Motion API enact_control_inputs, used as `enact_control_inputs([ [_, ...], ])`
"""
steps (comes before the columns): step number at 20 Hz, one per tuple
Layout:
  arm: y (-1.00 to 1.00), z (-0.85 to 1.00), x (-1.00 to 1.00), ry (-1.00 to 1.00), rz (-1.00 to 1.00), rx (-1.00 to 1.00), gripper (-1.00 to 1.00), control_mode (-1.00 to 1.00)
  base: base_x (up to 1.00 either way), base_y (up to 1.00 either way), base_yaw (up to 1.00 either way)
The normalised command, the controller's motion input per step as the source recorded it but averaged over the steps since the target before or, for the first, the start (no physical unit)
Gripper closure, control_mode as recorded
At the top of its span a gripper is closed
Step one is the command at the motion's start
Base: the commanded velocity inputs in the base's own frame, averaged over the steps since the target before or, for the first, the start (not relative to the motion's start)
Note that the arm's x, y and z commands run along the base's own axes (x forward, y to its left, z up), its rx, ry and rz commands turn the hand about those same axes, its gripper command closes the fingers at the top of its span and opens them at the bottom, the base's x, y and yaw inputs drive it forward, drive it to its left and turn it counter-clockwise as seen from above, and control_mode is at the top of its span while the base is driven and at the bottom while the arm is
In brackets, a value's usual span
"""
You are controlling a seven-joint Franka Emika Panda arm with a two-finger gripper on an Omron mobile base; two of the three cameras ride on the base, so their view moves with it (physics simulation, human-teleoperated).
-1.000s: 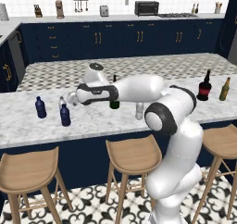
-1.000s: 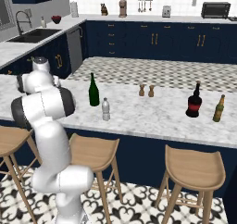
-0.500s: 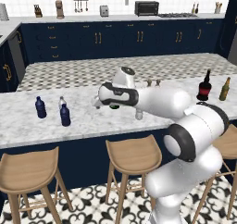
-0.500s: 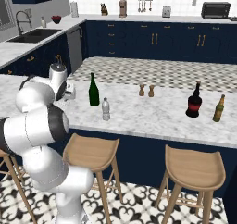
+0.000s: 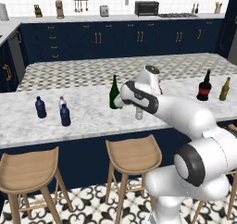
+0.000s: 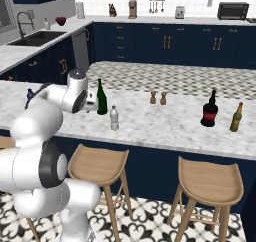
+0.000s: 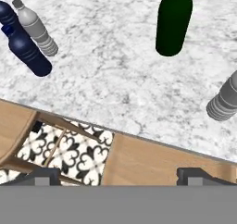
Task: Move the plastic bottles in the middle to the plastics group, and the glass bottles in the middle to the glass group.
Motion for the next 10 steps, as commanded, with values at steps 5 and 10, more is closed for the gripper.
enact_control_inputs([
  [5, -0.84, 0.25, -0.15, 0.07, -0.11, -0.04, -1.00, -1.00, 0.00, 0.00, 0.00],
  [10, -0.74, 0.17, -0.04, 0.07, -0.19, 0.00, -1.00, -1.00, 0.00, 0.00, 0.00],
])
